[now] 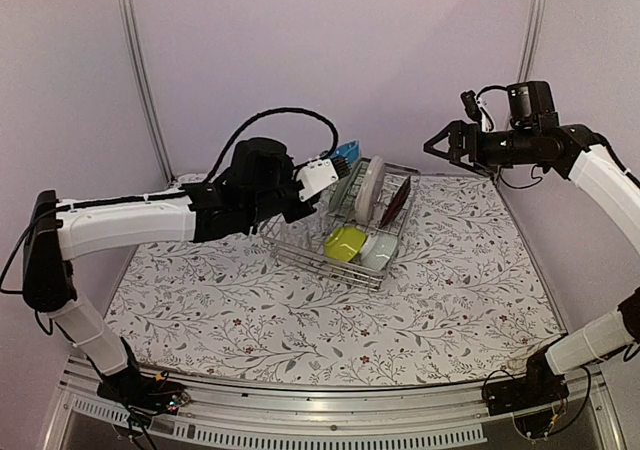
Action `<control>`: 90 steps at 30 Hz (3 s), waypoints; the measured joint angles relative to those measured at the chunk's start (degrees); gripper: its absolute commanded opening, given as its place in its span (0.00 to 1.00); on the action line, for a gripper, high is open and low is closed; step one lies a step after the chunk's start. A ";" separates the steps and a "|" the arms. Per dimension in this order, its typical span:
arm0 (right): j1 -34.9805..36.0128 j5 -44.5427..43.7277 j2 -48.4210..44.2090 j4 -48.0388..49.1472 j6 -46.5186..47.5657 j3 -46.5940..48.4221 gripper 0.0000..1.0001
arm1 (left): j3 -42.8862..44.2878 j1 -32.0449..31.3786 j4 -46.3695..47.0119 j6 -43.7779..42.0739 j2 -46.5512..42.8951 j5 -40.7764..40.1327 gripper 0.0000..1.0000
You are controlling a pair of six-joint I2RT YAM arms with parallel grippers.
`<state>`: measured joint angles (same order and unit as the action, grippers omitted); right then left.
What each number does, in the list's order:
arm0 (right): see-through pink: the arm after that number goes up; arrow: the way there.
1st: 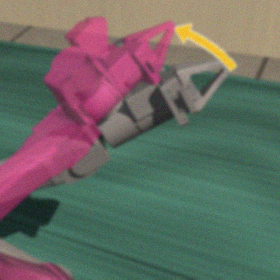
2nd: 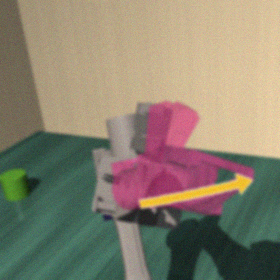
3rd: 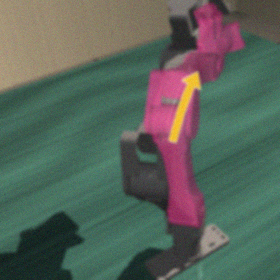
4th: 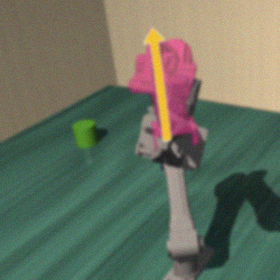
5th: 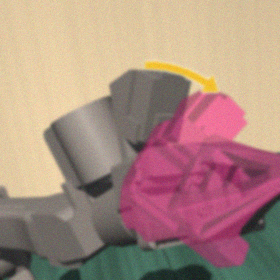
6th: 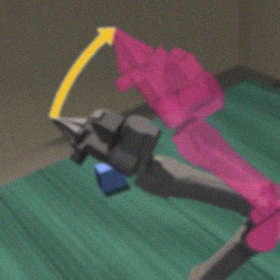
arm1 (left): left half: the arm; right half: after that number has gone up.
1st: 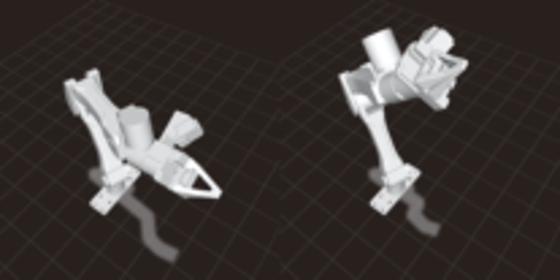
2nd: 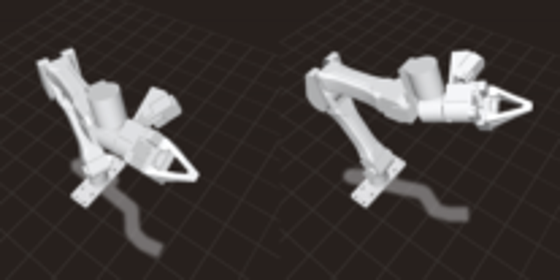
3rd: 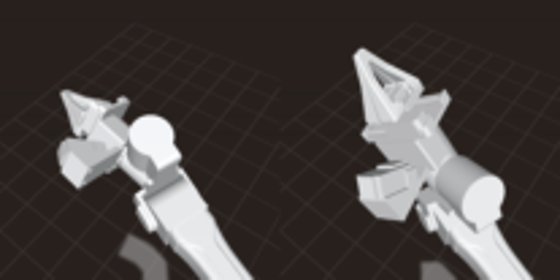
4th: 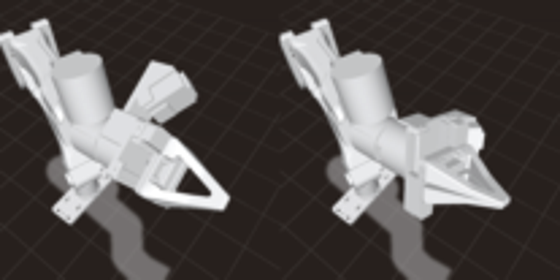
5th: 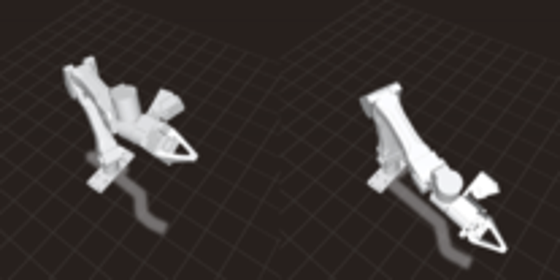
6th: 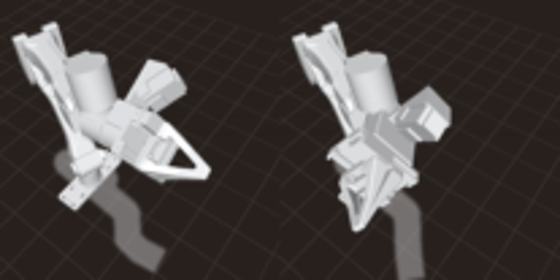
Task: Unload the mixed dishes from the dish rack
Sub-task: Pass from the left arm to the right
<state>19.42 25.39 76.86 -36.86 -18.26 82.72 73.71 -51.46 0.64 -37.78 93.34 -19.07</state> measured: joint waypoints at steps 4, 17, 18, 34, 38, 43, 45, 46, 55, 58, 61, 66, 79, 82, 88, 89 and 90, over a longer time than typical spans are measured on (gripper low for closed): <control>0.02 3.91 2.27 -2.47 -1.97 3.74 0.95 | -4.98 -3.45 6.45 -9.64 -0.44 -2.71 0.00; 4.07 6.51 12.02 -11.45 -3.69 9.68 0.75 | -10.62 -10.38 26.23 -36.70 3.61 -10.91 0.00; 4.28 6.49 12.63 -11.80 -3.69 9.73 0.74 | -10.62 -10.51 27.02 -37.92 4.17 -11.30 0.00; 6.45 4.33 17.99 -13.27 -4.63 10.56 0.48 | -10.60 -12.17 32.13 -48.35 8.96 -13.73 0.00; 6.45 3.65 18.99 -12.87 -5.38 10.56 0.38 | -10.51 -12.63 33.46 -49.66 10.29 -13.92 0.00; 6.47 3.63 19.82 -12.24 -6.49 10.56 0.30 | -10.16 -12.85 33.86 -50.93 12.37 -14.43 0.00; 6.47 3.56 20.11 -11.89 -6.73 10.56 0.27 | -9.99 -12.87 33.97 -51.43 12.92 -14.64 0.00; 6.45 3.50 20.15 -11.85 -6.80 10.56 0.25 | -9.88 -12.87 34.16 -51.67 13.11 -14.75 0.00; 6.54 2.99 20.74 -10.12 -7.91 10.32 0.23 | -8.81 -12.94 36.37 -52.68 13.75 -15.56 0.00; 6.54 3.23 20.74 -9.62 -7.89 10.10 0.16 | -8.81 -12.98 36.74 -52.74 13.75 -15.58 0.00; 6.51 3.63 20.76 -8.90 -8.39 9.86 0.06 | -8.81 -12.98 36.72 -52.37 13.75 -15.72 0.00; 6.38 3.93 20.81 -7.82 -9.88 9.81 0.00 | -8.81 -12.98 36.89 -52.22 13.75 -16.31 0.00; 5.62 3.41 20.81 -5.95 -12.70 8.31 0.00 | -7.67 -13.09 43.60 -55.41 16.31 -17.55 0.37; 5.25 3.98 20.55 -5.05 -13.84 7.52 0.00 | -7.61 -13.09 43.93 -55.49 16.31 -17.49 0.40; 4.61 4.74 19.10 -3.28 -15.41 5.49 0.00 | -7.19 -13.09 45.16 -55.56 16.31 -17.29 0.54; 4.46 5.01 18.75 -2.86 -15.61 5.07 0.00 | -7.02 -13.09 45.68 -55.41 16.31 -17.29 0.56; 4.31 5.25 18.51 -2.47 -15.96 4.74 0.00 | -6.91 -13.09 45.92 -55.45 16.31 -17.27 0.57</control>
<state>23.73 30.63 95.37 -39.33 -34.22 87.46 66.81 -64.55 46.57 -93.23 109.65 -36.34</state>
